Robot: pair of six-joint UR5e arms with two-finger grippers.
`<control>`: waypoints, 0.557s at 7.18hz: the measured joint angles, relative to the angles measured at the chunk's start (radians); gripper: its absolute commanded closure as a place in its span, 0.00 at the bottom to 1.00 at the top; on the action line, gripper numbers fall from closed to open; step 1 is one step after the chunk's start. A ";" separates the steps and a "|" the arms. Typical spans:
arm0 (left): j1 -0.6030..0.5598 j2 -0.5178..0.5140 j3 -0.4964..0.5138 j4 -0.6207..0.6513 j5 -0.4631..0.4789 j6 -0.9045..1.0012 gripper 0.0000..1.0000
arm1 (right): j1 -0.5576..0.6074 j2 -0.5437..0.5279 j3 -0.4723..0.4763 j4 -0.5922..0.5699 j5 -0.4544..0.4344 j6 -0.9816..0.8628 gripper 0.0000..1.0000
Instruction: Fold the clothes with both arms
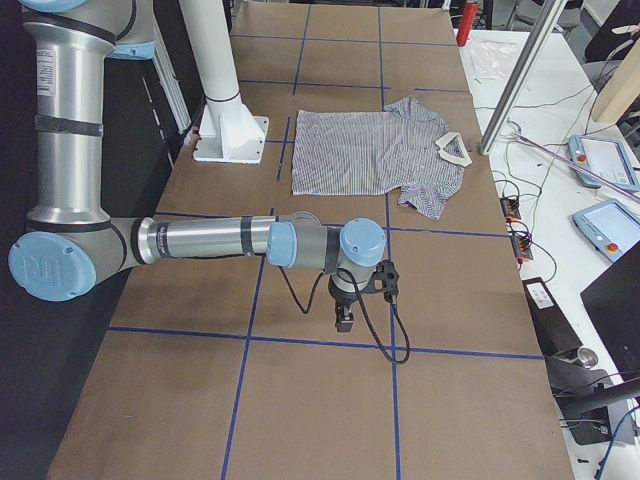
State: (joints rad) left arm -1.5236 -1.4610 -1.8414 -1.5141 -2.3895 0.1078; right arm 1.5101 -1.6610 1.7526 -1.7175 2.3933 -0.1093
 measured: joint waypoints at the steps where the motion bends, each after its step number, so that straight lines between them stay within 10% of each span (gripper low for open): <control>1: 0.001 0.000 -0.003 -0.002 -0.002 0.000 0.00 | 0.000 -0.006 0.007 0.018 0.010 0.003 0.00; 4: 0.004 0.002 -0.008 -0.034 -0.050 0.006 0.00 | -0.002 -0.018 0.025 0.043 0.062 0.010 0.00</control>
State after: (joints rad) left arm -1.5198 -1.4587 -1.8496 -1.5478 -2.4396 0.1135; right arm 1.5079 -1.6790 1.7778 -1.6742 2.4548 -0.0997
